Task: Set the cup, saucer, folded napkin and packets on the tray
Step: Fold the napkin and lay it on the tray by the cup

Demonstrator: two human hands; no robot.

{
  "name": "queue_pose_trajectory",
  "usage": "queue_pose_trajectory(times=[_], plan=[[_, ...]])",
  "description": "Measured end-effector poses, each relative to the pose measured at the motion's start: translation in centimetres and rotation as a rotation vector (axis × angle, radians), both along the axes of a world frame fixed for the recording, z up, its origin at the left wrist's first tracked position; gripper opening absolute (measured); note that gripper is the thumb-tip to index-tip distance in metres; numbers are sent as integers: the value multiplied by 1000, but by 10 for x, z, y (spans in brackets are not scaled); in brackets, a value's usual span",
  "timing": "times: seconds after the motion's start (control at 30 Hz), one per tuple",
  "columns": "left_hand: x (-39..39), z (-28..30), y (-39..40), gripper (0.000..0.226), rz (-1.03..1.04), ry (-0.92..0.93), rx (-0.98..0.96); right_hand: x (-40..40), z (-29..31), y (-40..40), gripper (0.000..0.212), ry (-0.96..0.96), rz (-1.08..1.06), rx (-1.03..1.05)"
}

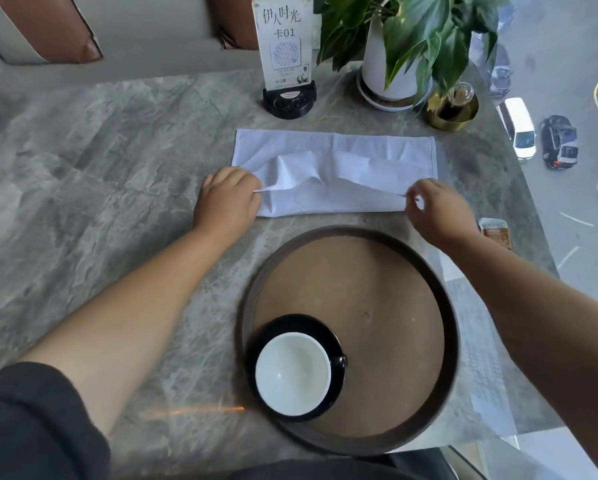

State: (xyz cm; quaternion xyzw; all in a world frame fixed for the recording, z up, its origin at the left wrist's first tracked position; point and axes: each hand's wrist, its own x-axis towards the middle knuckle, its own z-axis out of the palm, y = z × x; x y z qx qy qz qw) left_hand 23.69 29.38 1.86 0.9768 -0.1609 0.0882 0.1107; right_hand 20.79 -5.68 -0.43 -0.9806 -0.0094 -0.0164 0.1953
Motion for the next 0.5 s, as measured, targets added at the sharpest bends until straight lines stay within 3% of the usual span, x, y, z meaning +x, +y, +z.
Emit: queue_pose_trajectory(times=[0.2, 0.5], plan=[[-54, 26, 39, 9, 10, -56, -224, -48, 45, -27, 13, -135, -167, 156], [-138, 39, 85, 11, 154, 13, -435, -152, 74, -44, 8, -116, -293, 350]])
